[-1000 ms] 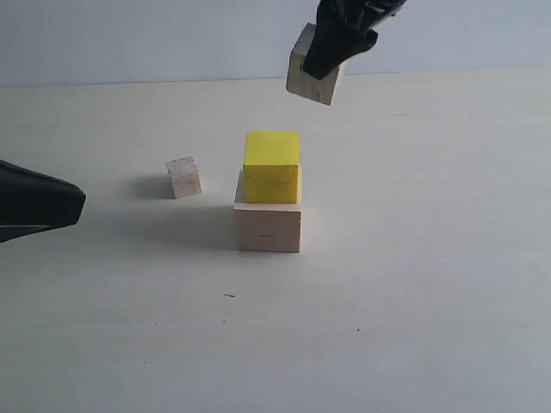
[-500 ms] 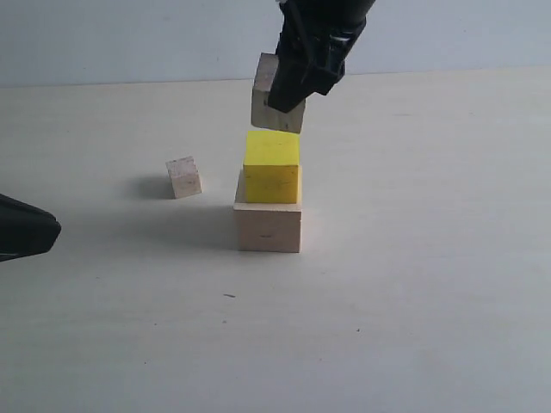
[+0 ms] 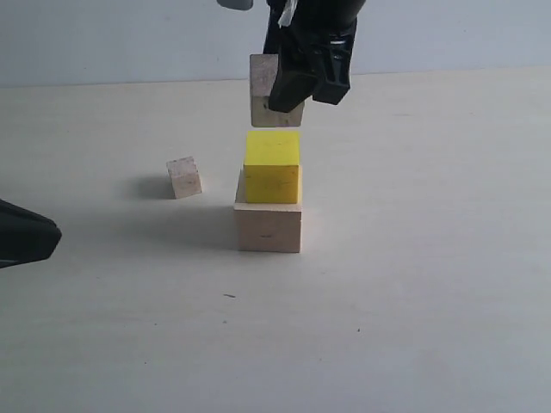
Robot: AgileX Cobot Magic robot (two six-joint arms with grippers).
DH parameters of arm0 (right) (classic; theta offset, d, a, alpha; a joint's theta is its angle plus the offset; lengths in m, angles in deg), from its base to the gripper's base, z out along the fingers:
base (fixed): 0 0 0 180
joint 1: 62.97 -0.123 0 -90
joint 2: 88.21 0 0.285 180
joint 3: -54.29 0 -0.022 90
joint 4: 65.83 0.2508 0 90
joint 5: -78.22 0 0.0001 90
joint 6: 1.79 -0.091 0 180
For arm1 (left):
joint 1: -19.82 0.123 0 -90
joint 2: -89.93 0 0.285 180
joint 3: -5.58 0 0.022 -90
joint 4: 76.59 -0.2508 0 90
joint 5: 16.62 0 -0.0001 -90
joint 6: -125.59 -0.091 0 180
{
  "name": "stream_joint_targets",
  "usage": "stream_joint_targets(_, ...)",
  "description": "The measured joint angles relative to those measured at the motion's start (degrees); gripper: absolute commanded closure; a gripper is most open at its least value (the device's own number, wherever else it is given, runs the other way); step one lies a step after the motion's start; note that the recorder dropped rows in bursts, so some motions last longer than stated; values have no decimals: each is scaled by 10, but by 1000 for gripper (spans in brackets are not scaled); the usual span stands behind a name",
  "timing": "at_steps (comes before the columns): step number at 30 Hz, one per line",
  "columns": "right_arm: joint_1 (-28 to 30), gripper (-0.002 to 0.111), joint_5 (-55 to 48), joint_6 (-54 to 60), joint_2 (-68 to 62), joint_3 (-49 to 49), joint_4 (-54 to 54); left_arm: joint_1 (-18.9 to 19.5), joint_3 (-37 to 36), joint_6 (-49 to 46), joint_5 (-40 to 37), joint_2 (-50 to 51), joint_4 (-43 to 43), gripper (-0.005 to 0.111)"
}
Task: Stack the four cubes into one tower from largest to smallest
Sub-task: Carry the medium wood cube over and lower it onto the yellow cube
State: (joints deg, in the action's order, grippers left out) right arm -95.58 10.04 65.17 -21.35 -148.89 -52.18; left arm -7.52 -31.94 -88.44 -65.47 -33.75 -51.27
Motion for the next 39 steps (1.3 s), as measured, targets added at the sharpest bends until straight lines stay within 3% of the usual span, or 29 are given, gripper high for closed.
stream_joint_targets(39, 27, 108, -12, 22, -40, 0, 64, 0, 0, 0, -19, 0, 4, 99)
